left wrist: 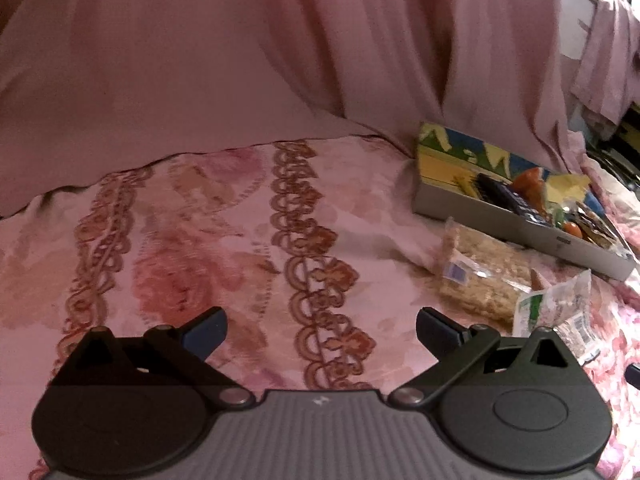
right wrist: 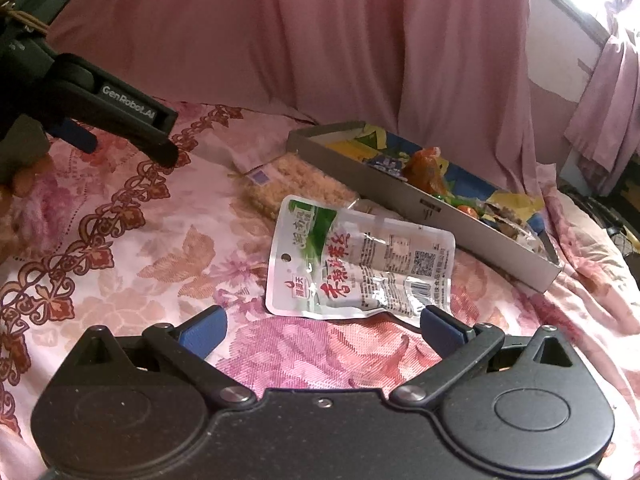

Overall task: Organize snacks
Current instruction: 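Move the left gripper to the oat cluster bag while the right gripper approaches the white snack pack, then close the left gripper on the oat cluster bag while the right gripper closes on the white pack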

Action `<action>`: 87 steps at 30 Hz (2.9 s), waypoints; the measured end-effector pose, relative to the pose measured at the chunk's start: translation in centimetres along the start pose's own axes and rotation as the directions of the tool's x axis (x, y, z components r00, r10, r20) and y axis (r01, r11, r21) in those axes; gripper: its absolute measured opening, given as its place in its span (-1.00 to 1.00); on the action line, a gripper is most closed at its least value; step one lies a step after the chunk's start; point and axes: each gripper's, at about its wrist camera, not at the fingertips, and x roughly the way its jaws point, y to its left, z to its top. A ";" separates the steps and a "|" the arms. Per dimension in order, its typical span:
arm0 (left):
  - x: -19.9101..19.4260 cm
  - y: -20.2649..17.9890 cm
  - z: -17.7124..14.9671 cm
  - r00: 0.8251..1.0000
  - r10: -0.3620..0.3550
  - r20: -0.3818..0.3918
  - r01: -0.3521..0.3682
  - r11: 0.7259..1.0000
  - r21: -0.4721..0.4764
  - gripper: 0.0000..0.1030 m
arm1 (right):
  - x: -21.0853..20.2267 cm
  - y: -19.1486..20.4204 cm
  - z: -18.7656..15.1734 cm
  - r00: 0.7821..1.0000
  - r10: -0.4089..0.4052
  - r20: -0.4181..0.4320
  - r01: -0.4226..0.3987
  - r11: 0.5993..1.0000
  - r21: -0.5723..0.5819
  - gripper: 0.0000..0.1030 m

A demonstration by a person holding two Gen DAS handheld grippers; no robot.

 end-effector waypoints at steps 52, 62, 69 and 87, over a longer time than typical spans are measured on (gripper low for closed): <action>5.4 -9.7 3.8 0.977 -0.191 -0.100 0.207 0.958 0.199 0.99 | 1.8 -8.3 0.1 0.982 -0.092 -0.164 0.148 0.916 0.374 0.99; 6.6 -13.3 3.5 0.978 -0.151 -0.147 0.192 0.926 0.325 0.99 | 2.5 -9.4 -0.3 0.985 -0.054 -0.163 0.127 0.866 0.483 0.99; 8.3 -14.6 3.6 0.976 -0.102 -0.190 0.169 0.910 0.379 0.99 | 2.6 -10.1 -0.3 0.987 -0.036 -0.158 0.115 0.840 0.529 0.99; 5.9 -11.5 2.3 0.957 -0.157 -0.244 0.254 0.862 0.440 0.90 | 3.1 -11.1 -0.7 0.984 -0.014 -0.176 0.117 0.798 0.592 0.99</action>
